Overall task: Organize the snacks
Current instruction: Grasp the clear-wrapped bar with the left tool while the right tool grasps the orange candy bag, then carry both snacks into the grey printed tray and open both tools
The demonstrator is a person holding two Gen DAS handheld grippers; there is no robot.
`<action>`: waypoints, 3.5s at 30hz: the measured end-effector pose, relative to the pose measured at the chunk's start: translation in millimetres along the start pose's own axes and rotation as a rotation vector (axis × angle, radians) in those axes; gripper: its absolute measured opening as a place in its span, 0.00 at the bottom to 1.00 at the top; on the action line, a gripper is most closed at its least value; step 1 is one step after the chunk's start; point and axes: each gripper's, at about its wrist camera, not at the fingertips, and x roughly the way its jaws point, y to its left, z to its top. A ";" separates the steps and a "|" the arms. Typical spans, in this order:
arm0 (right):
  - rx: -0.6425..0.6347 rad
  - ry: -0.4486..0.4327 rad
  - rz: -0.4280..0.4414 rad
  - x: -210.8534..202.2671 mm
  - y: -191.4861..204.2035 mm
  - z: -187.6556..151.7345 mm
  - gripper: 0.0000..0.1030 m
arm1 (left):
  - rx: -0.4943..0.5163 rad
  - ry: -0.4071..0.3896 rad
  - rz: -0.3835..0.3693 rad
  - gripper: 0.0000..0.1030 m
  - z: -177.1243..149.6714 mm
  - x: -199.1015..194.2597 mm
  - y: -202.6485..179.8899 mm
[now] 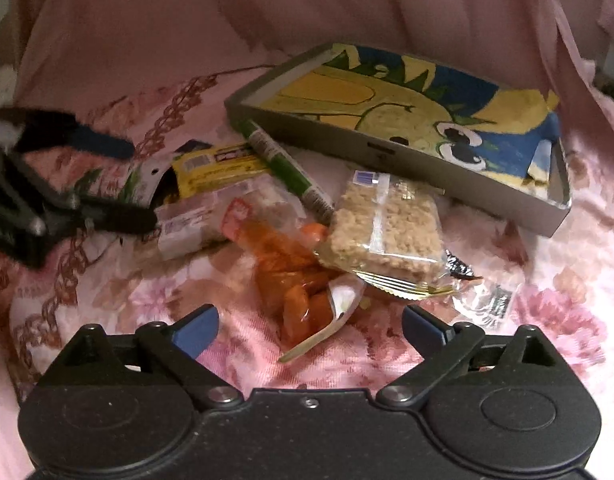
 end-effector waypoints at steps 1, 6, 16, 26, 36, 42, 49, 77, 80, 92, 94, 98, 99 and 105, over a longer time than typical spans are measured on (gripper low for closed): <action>0.012 0.004 0.020 2.8 -1.6 -0.3 0.94 | 0.006 0.014 -0.004 0.88 -0.8 3.8 -0.5; 0.046 0.009 0.062 12.9 -5.8 2.0 0.84 | 0.031 0.059 -0.023 0.78 -4.0 19.9 -2.3; 0.123 0.001 0.056 28.8 -16.9 5.4 0.62 | 0.043 0.139 -0.006 0.49 -2.3 47.6 -1.4; 0.064 0.001 0.013 32.3 -6.1 5.7 0.61 | 0.022 0.170 0.012 0.42 -2.1 53.3 -3.0; -0.151 0.004 -0.048 11.1 26.4 -0.4 0.60 | -0.295 0.234 -0.118 0.40 -7.7 28.8 23.1; -0.305 -0.068 -0.076 -7.3 44.8 -2.1 0.60 | -0.331 0.175 -0.111 0.39 -8.1 6.8 26.9; -0.328 -0.170 -0.098 -26.2 43.4 2.8 0.60 | -0.331 0.048 -0.122 0.39 1.6 -12.5 26.3; 0.010 -0.469 -0.310 35.6 -45.7 89.0 0.60 | -0.523 -0.317 0.006 0.39 89.3 72.1 70.4; 0.028 -0.432 -0.312 51.0 -53.6 95.7 0.60 | -0.548 -0.294 0.020 0.39 95.8 95.7 80.7; 0.003 -0.331 -0.364 77.1 -57.7 100.3 0.61 | -0.478 -0.216 0.125 0.39 98.7 135.5 78.6; 0.007 -0.318 -0.365 80.1 -57.8 98.9 0.61 | -0.458 -0.216 0.144 0.39 97.5 138.5 74.3; 0.014 -0.303 -0.362 83.6 -58.3 97.8 0.61 | -0.445 -0.205 0.147 0.39 98.0 141.5 72.6; 0.021 -0.299 -0.357 84.2 -59.0 97.6 0.62 | -0.449 -0.199 0.143 0.39 97.6 142.7 73.1; 0.034 -0.317 -0.357 76.3 -59.8 96.8 0.77 | -0.454 -0.178 0.159 0.51 95.1 141.0 71.1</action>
